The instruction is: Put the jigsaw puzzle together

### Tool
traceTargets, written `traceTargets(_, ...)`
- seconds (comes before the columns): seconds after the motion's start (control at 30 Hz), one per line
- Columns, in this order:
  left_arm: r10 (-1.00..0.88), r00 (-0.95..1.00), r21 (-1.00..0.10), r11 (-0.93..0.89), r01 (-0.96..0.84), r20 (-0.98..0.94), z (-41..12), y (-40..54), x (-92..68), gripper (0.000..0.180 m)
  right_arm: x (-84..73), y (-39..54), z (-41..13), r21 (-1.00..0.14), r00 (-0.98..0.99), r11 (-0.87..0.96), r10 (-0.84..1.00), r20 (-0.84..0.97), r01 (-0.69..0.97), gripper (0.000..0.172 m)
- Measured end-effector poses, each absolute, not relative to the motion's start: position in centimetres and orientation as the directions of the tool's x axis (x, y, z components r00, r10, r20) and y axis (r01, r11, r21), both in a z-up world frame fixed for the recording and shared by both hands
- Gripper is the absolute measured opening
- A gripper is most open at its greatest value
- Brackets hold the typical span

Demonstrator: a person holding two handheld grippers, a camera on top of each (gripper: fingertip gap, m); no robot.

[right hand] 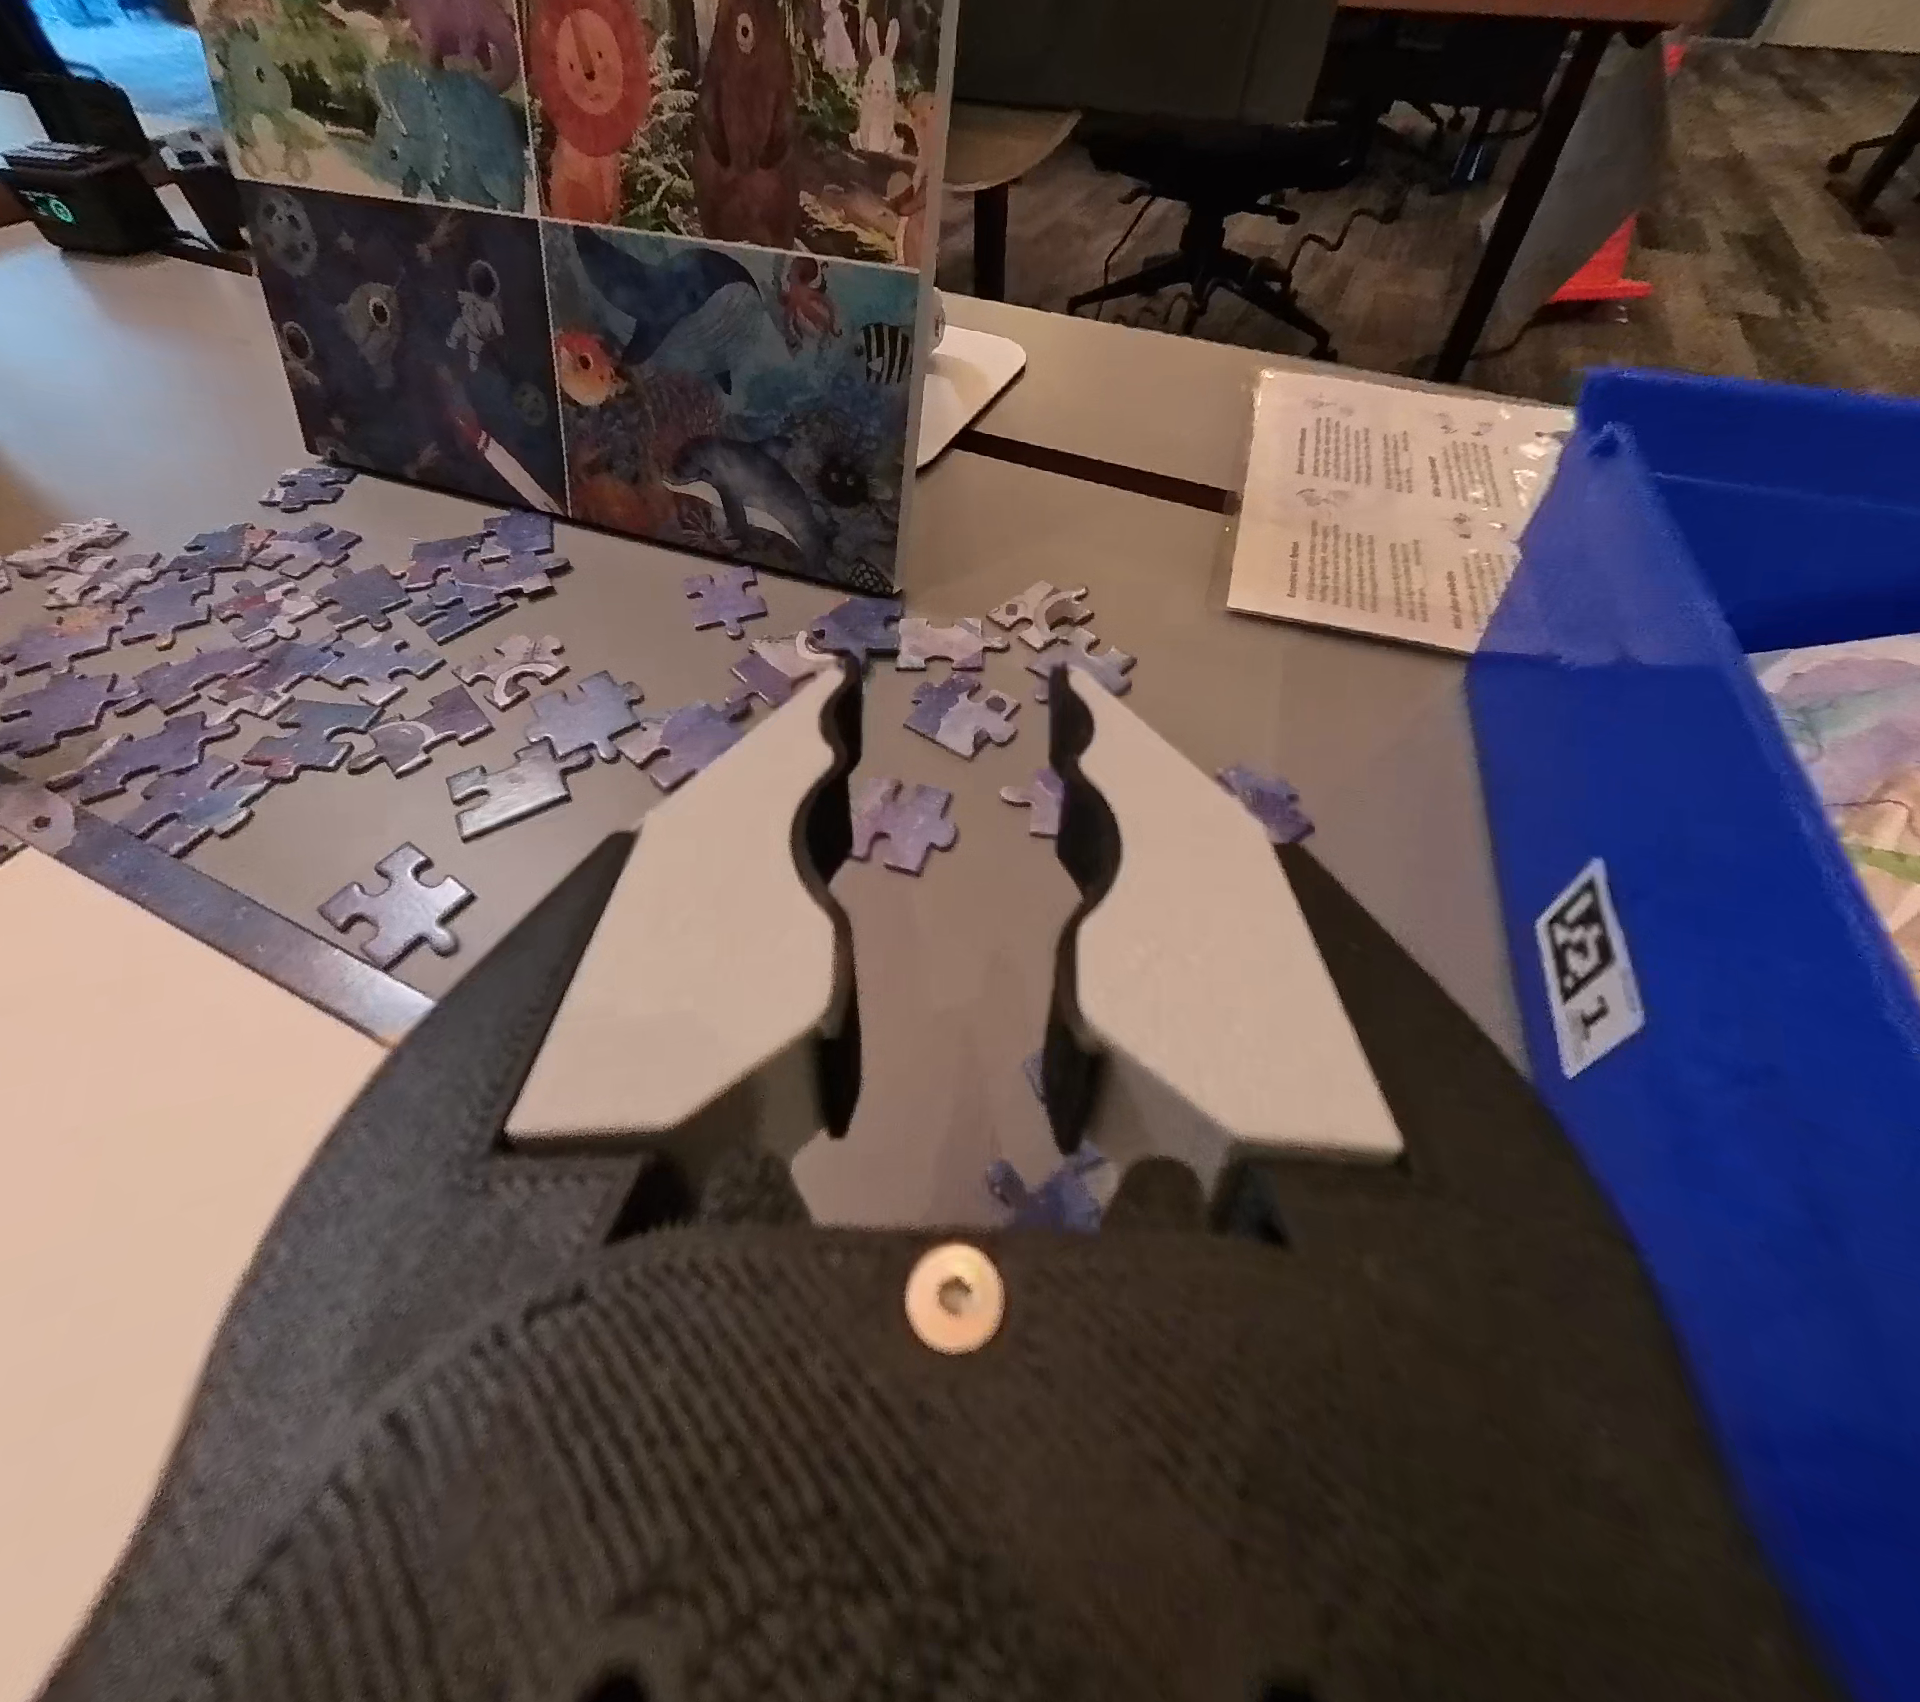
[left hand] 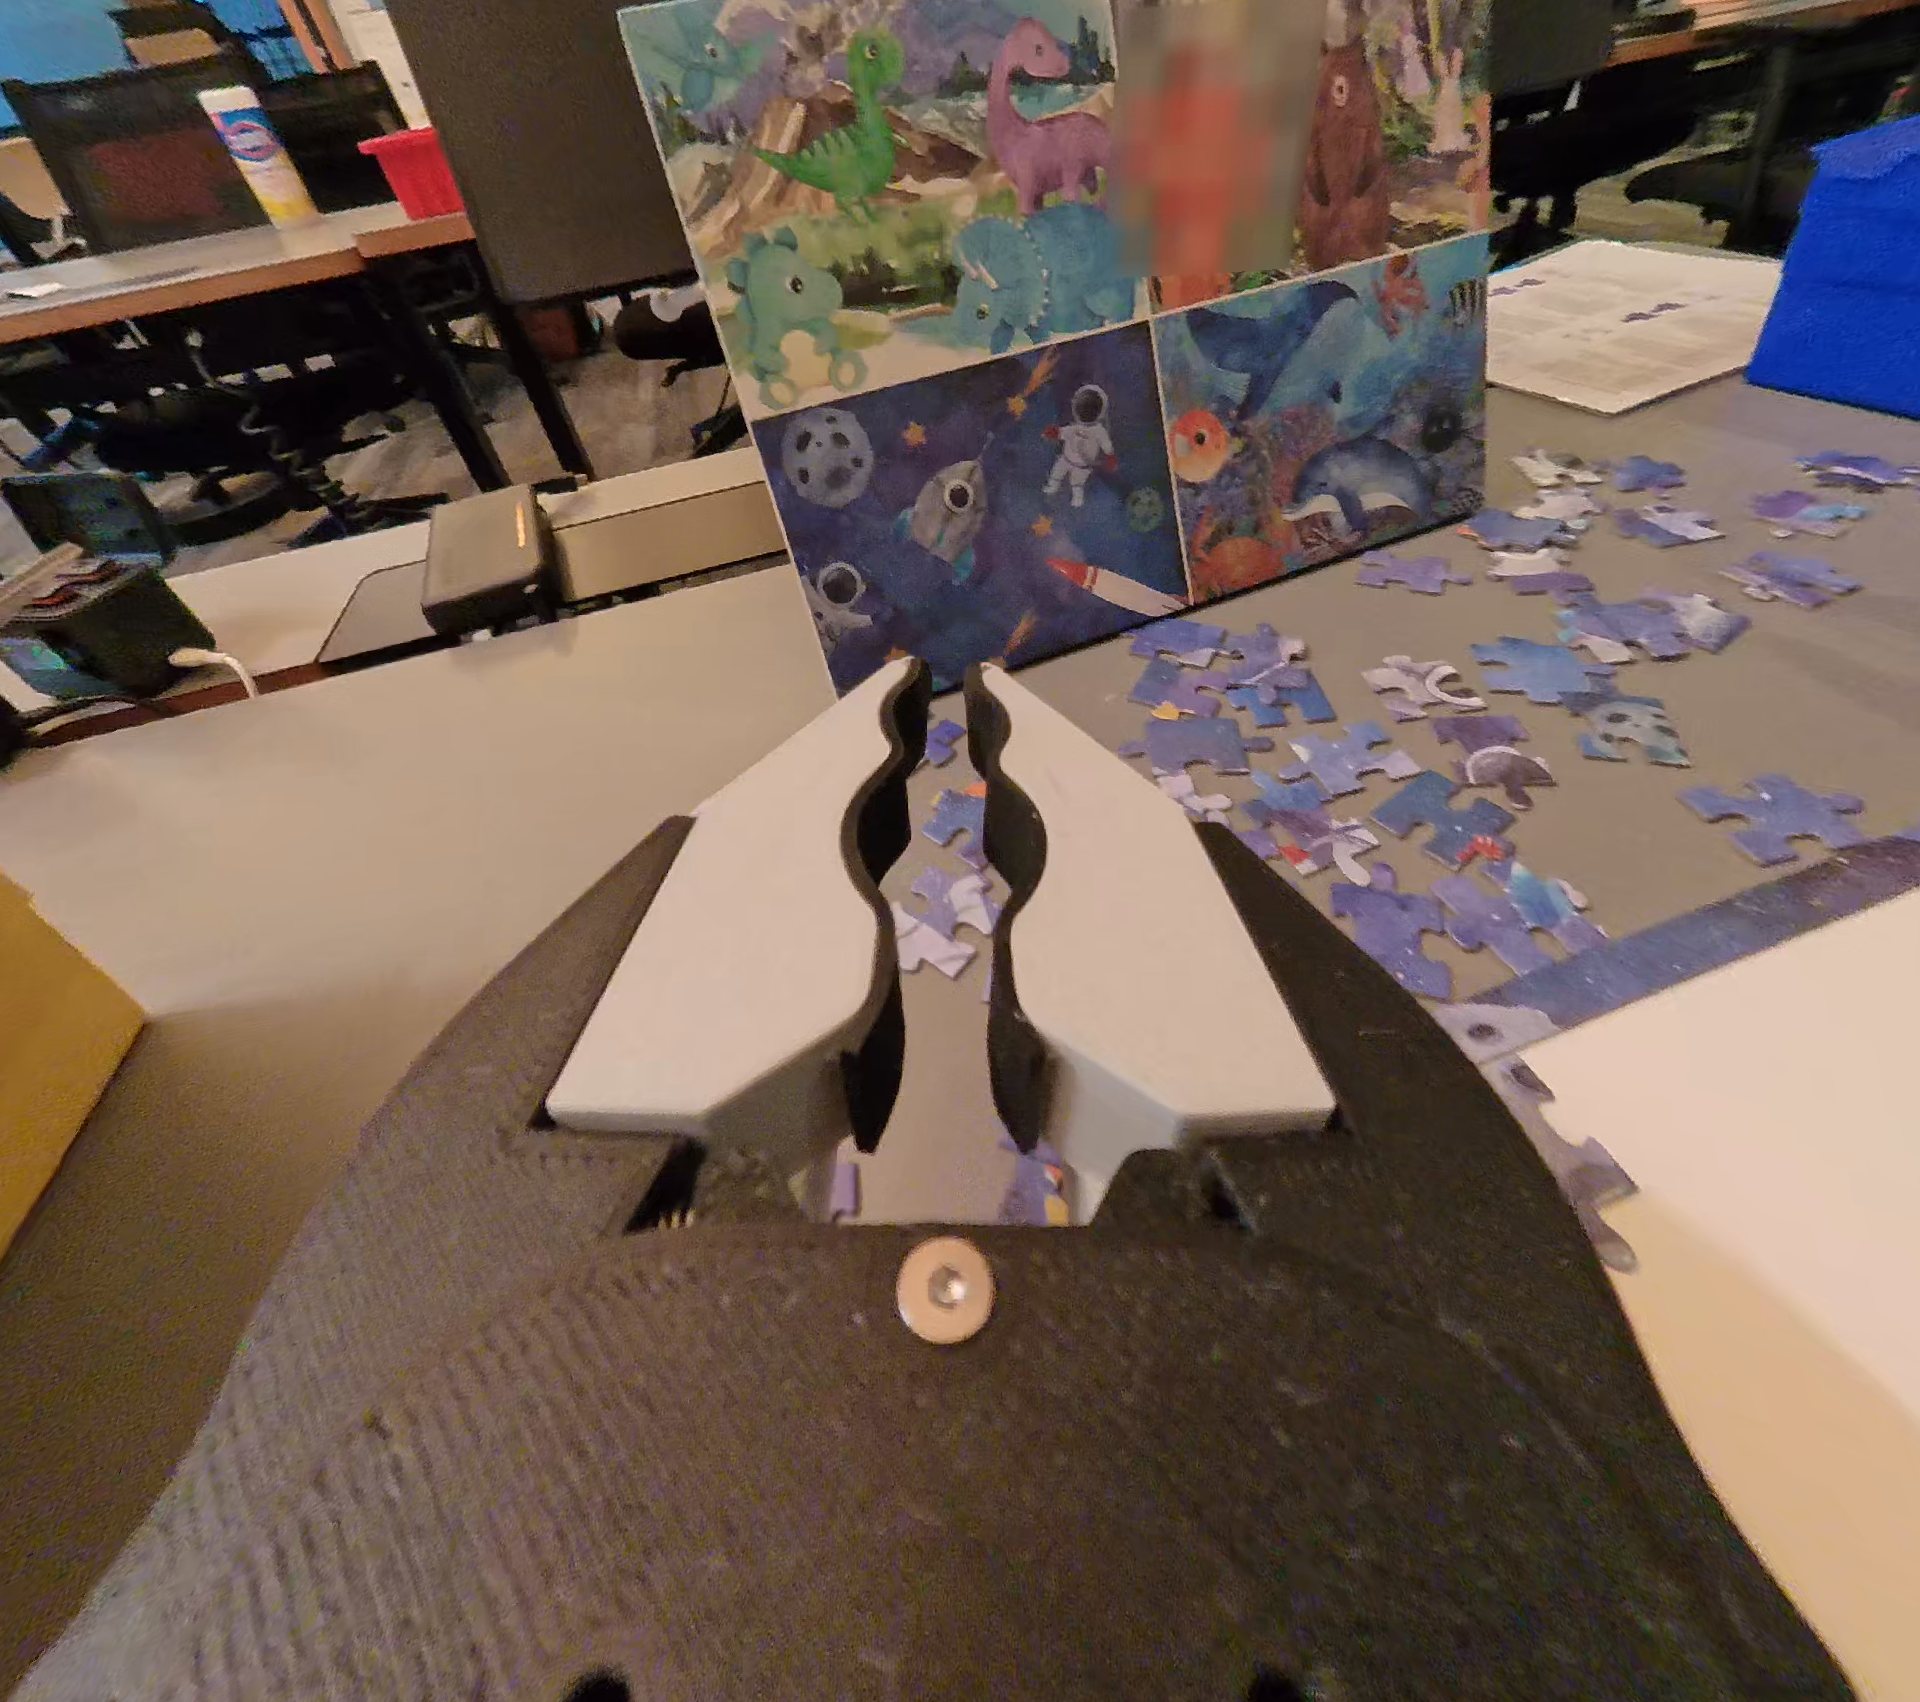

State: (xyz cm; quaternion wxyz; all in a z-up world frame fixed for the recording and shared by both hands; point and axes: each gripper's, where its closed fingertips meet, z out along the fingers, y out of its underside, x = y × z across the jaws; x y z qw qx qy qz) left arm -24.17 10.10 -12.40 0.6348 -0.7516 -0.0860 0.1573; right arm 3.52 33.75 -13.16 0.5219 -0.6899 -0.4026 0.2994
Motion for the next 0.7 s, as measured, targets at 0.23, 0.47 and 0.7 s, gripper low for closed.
traceTargets(0.23, 0.244, 0.962, -0.930, -0.367, -0.025, -0.122, -13.6, 12.7, -23.0, 0.012, 0.5, 35.0, -19.5, -0.805, 0.529, -0.359, 0.846, -0.066, 0.473, 0.052)
traceTargets(0.47, 0.196, 0.980, -0.942, -0.335, 0.027, -0.041, -14.1, 13.0, -22.6, 0.009, -2.7, 37.5, -21.9, -0.717, 0.560, -0.394, 0.828, -0.006, 0.575, 0.058)
traceTargets(0.7, 0.188, 0.982, -0.945, -0.325, 0.032, -0.032, -13.9, 12.7, -22.5, 0.010, -3.0, 36.6, -22.0, -0.722, 0.492, -0.348, 0.870, -0.012, 0.598, 0.033)
